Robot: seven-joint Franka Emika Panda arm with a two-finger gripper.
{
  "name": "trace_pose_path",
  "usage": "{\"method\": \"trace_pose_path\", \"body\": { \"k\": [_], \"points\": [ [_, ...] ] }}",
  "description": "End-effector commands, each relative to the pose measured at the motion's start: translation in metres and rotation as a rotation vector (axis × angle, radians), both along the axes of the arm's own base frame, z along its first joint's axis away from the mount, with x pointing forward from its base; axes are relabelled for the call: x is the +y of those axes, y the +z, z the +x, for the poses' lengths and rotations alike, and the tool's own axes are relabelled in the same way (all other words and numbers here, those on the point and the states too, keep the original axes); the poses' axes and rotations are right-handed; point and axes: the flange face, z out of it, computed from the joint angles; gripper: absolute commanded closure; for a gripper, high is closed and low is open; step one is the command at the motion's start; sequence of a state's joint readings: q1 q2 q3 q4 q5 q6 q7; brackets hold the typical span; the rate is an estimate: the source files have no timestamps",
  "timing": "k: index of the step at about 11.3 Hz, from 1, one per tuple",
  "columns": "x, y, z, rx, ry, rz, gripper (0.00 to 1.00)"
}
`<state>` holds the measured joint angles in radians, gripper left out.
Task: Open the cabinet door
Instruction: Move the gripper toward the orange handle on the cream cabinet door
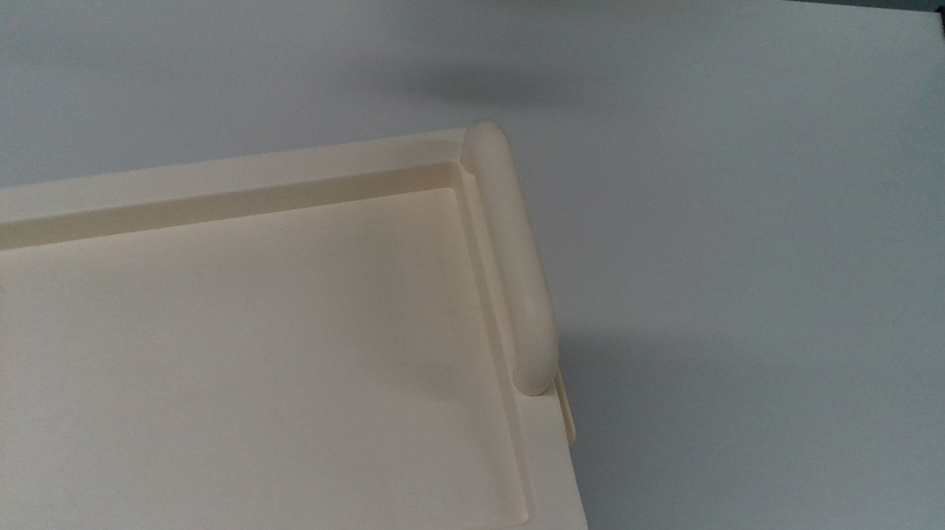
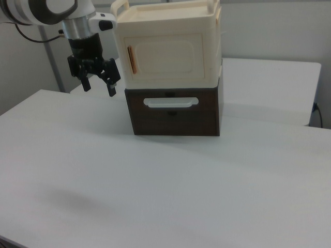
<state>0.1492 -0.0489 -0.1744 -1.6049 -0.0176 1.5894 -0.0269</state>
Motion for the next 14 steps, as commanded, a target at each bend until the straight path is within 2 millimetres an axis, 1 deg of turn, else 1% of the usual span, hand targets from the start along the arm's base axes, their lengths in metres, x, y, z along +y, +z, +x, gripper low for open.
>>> {"method": "trace_pose_path", "body": {
  "k": [1, 9, 10, 11, 13, 14],
  "points": [
    [0.007, -0.003, -0.006, 0.011, 0.003, -0.012, 0.00],
    [0.005, -0.003, -0.007, 0.013, 0.029, -0.011, 0.00],
    [0.004, -0.004, -0.009, 0.033, 0.064, -0.008, 0.00],
    [0.003, -0.005, -0.010, 0.046, 0.135, -0.008, 0.00],
    [-0.003, -0.005, -0.007, 0.035, 0.272, -0.015, 0.00],
    [-0.004, 0.001, -0.006, 0.009, 0.309, -0.024, 0.00]
  ]
}}
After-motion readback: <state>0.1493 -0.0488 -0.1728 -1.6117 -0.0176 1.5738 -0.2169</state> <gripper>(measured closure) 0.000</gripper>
